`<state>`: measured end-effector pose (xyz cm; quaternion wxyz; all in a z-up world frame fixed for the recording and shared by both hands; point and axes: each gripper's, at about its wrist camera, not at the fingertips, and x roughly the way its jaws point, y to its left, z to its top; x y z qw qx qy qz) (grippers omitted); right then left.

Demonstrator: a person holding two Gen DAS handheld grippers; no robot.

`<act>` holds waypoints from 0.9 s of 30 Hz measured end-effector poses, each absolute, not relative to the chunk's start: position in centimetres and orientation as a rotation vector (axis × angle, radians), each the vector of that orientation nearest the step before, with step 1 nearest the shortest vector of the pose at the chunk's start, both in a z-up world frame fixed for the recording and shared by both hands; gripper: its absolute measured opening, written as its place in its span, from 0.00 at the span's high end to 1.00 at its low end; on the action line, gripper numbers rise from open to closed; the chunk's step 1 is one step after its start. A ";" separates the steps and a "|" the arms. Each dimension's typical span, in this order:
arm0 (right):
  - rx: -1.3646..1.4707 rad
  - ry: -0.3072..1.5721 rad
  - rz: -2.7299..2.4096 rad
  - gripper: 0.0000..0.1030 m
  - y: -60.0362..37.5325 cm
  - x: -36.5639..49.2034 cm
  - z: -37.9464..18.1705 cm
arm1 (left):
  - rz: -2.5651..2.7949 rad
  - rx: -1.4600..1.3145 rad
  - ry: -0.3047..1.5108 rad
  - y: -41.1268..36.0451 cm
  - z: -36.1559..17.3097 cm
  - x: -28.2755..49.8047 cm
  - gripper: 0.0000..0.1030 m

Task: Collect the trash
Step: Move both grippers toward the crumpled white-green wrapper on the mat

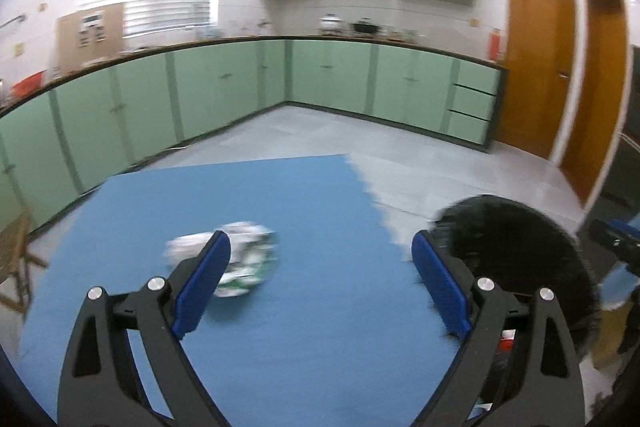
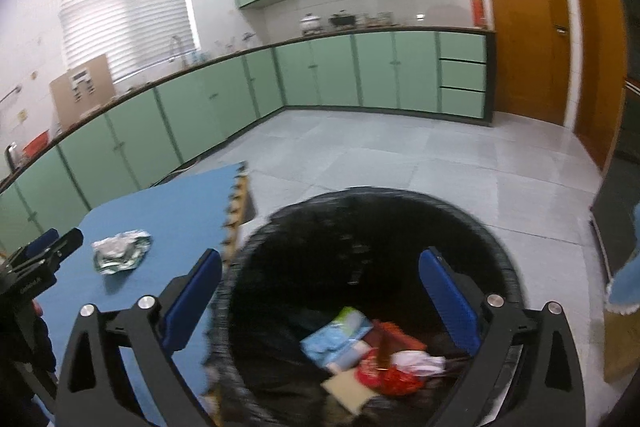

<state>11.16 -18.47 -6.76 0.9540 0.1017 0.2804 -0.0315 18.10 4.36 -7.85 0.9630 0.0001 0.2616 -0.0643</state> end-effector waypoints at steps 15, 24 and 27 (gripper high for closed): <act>0.122 0.592 0.177 0.06 -2.9 17.8 -8.6 | 0.167 -0.002 0.566 18.5 -10.3 17.7 0.13; 0.077 0.659 0.247 0.06 3.5 20.6 -12.0 | 0.210 -0.016 0.605 21.7 -12.1 18.5 0.13; 0.040 0.687 0.288 0.06 5.4 21.2 -13.2 | 0.233 -0.023 0.622 23.0 -12.8 18.8 0.13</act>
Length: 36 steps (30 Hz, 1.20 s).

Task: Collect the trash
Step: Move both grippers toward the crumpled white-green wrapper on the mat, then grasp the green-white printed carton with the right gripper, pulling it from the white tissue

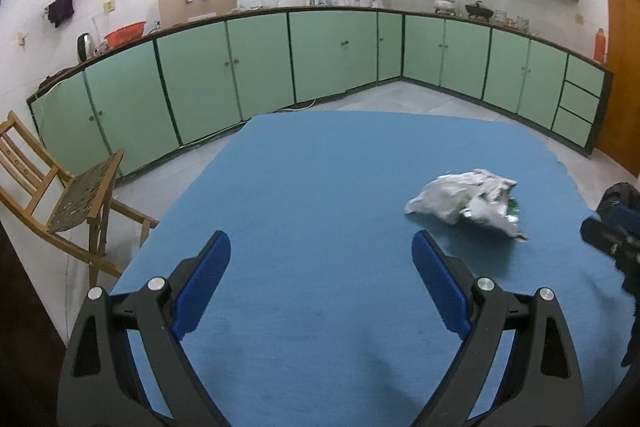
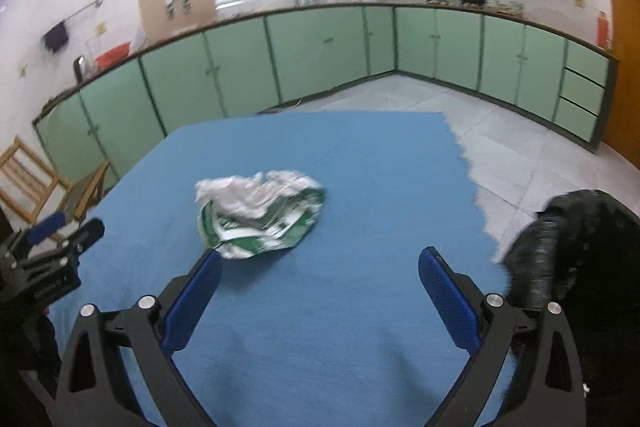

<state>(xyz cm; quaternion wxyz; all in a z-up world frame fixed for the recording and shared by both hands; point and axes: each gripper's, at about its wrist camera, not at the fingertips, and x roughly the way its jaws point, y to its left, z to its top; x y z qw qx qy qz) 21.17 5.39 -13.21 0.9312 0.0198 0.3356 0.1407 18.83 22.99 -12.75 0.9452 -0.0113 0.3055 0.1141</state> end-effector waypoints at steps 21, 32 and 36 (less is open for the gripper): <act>-0.016 0.805 0.417 0.40 11.6 25.7 -16.2 | 0.243 -0.091 0.651 25.8 -14.1 20.0 0.13; -0.064 0.780 0.445 0.78 9.6 24.5 -15.6 | 0.207 -0.086 0.662 24.2 -14.2 20.7 0.13; -0.102 0.784 0.405 0.88 7.4 23.9 -15.7 | 0.178 -0.079 0.663 22.8 -14.2 21.2 0.13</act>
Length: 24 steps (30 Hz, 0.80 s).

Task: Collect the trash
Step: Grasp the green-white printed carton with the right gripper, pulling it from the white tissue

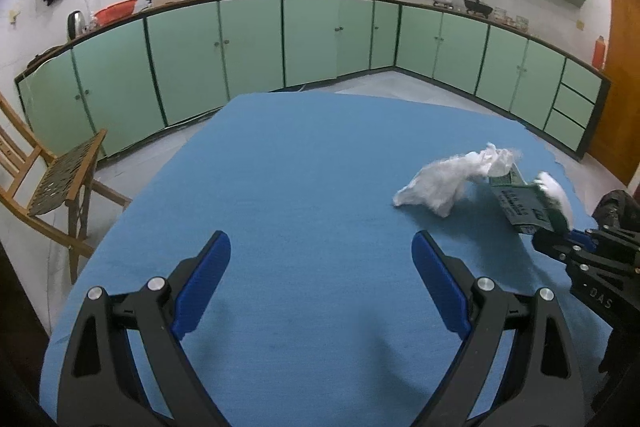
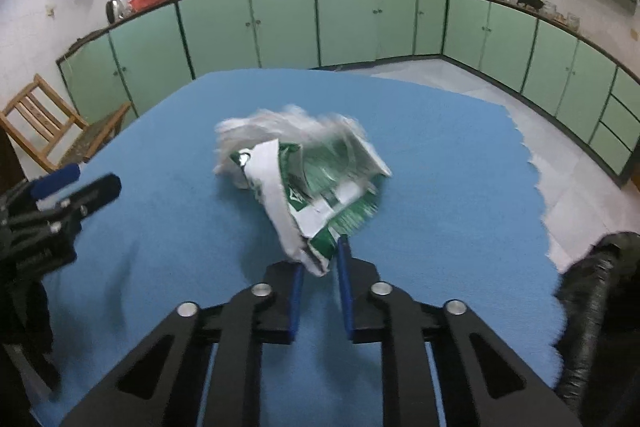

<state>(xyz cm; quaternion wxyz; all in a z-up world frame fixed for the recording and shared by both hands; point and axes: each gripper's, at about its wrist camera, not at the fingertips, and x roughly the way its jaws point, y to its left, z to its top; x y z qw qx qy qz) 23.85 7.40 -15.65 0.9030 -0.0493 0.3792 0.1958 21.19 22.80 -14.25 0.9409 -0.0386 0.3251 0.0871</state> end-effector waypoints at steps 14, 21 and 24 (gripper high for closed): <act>0.048 0.816 0.330 0.71 1.3 24.9 -16.3 | 0.099 -0.053 0.687 19.1 -14.9 23.0 0.13; 0.068 0.783 0.348 0.77 1.6 26.1 -15.5 | 0.094 -0.058 0.696 19.0 -15.1 23.2 0.13; 0.064 0.793 0.354 0.89 1.7 26.2 -15.8 | 0.082 -0.064 0.701 19.1 -15.1 23.8 0.13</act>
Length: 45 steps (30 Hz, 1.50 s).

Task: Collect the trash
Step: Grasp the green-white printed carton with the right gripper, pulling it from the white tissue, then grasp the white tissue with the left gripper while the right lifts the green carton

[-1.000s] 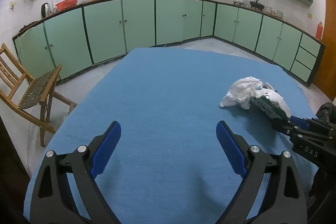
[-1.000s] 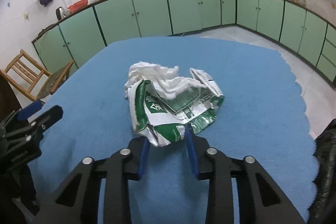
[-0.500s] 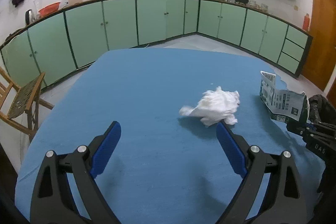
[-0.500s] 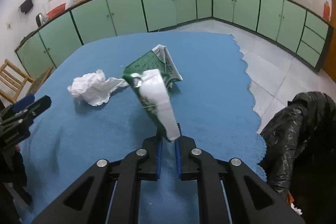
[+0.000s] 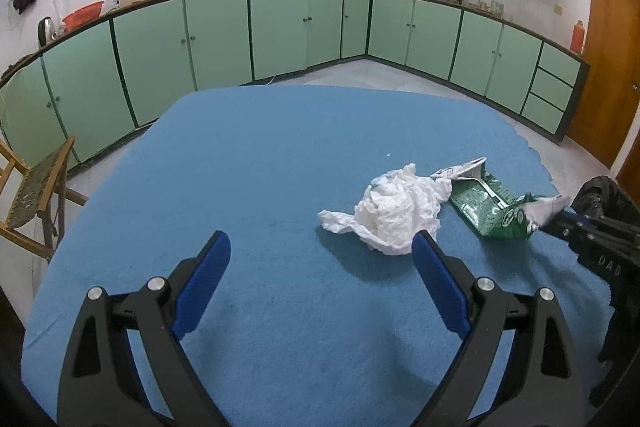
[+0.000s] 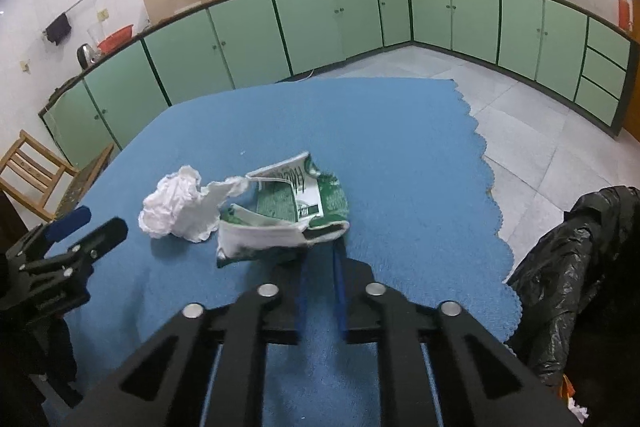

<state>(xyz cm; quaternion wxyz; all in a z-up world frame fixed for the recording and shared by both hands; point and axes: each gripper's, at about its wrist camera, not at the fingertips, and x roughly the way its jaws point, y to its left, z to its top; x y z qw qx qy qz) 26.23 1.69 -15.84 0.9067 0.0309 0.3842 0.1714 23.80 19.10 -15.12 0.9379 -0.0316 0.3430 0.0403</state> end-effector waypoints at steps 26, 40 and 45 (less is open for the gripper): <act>0.127 0.814 0.175 0.65 -2.5 25.1 -15.2 | 0.015 -0.119 0.808 17.1 -16.9 28.1 0.83; 0.141 0.852 0.274 0.51 1.5 27.3 -15.2 | 0.046 -0.082 0.791 17.0 -15.6 27.0 0.83; 0.175 0.913 0.277 0.42 1.6 27.5 -17.0 | 0.044 -0.080 0.789 16.9 -16.0 26.7 0.83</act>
